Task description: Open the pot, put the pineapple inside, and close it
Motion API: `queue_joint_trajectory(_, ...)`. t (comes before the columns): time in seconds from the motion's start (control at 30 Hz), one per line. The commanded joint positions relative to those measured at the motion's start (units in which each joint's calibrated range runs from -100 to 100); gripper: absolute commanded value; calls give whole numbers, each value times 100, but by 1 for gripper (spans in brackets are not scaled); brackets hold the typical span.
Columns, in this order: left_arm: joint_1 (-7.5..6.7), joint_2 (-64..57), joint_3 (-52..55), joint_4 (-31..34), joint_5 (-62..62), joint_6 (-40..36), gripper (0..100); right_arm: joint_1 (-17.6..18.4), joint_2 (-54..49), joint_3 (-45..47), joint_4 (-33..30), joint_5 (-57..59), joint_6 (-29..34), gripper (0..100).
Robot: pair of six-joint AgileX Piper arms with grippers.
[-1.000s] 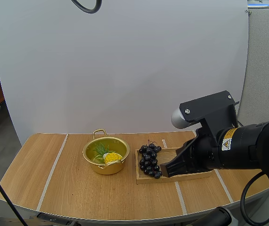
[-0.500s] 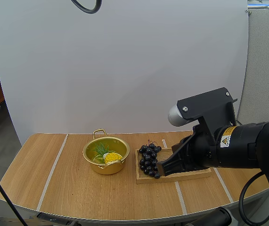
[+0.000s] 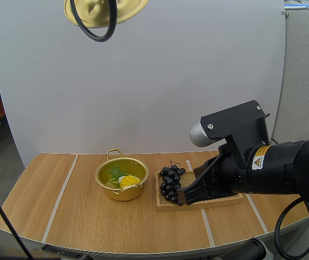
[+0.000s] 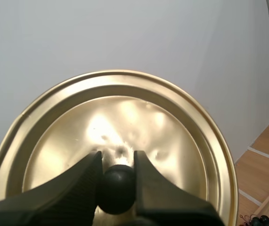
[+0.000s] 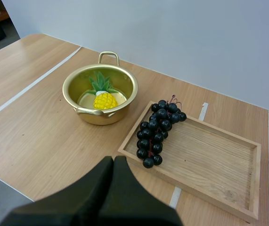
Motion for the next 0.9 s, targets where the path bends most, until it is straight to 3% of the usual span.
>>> queue_joint_trajectory(0.0,-16,391,260,53,0,-95,0,-22,-34,20,23,-60,-50,0)
queue_joint_trajectory(0.43,-16,480,3462,-340,0,563,0,-22,-34,20,23,-45,-58,0)
queue_joint_trajectory(0.6,-16,518,4681,-578,-1025,911,0,-22,-34,20,23,-45,-58,0)
queue_joint_trajectory(0.87,-16,1141,5231,-603,-1554,988,0,-22,-34,20,131,-45,-57,0)
